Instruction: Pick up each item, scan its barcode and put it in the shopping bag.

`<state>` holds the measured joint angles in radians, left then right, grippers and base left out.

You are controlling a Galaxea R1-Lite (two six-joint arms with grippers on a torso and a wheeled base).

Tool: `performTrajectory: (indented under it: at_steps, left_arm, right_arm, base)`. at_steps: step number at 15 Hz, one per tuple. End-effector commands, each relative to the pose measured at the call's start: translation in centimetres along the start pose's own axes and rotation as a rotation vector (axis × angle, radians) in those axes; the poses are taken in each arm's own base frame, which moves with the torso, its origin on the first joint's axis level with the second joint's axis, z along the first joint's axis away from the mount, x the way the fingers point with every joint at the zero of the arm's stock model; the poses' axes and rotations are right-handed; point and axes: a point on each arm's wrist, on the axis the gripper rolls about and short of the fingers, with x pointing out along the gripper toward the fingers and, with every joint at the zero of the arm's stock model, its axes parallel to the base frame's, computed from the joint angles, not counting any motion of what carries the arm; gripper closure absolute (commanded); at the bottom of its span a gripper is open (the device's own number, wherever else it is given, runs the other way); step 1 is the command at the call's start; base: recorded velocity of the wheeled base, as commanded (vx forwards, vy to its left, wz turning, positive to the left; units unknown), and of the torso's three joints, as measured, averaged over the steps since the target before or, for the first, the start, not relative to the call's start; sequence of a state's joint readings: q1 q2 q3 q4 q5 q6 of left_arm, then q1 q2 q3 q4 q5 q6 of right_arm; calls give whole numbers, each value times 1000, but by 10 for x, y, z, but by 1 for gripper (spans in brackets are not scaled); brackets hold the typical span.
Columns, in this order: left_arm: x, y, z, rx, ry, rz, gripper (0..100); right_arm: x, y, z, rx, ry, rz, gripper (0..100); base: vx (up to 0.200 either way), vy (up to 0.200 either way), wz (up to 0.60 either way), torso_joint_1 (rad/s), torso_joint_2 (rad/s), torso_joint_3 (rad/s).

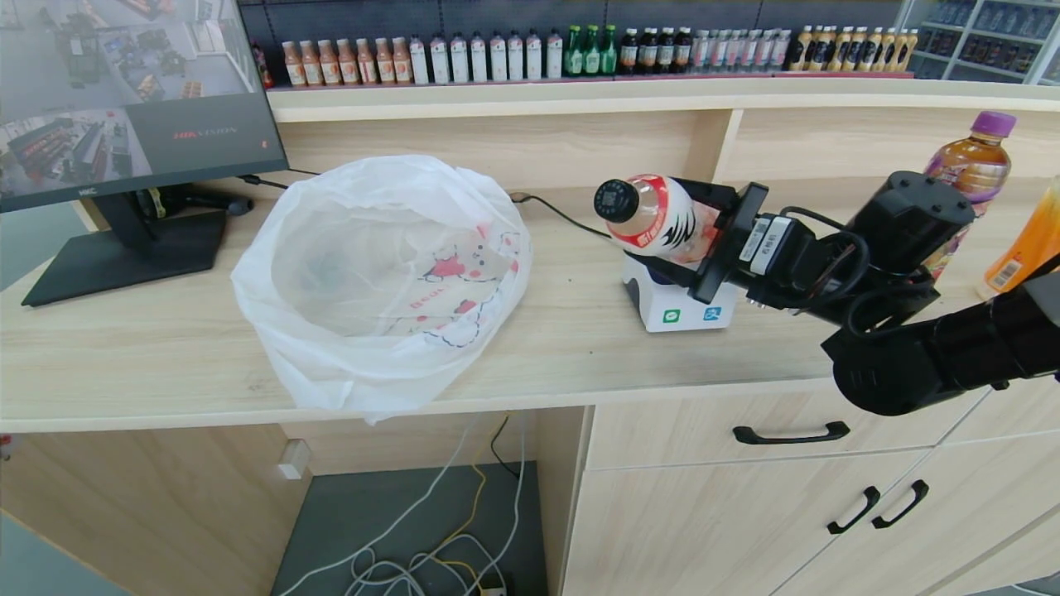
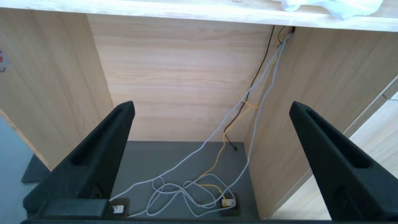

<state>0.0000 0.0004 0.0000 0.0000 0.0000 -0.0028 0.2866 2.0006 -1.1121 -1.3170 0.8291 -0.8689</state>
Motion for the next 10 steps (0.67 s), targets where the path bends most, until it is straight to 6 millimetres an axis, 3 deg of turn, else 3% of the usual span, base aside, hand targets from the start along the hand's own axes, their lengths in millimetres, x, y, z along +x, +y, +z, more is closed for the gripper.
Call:
performTrajectory:
  at_steps: [1, 5, 10]
  left_arm:
    - [0, 0, 0, 0, 0, 2, 0]
    - [0, 0, 0, 0, 0, 0, 0]
    - [0, 0, 0, 0, 0, -2, 0]
  right_arm:
    - [0, -1, 1, -4, -1, -3, 100]
    - [3, 0, 3, 1, -13, 2, 100]
    - [12, -5, 21, -3, -30, -34, 100]
  base:
    - [0, 0, 0, 0, 0, 0]
    - [0, 0, 0, 0, 0, 0]
    - [0, 0, 0, 0, 0, 0]
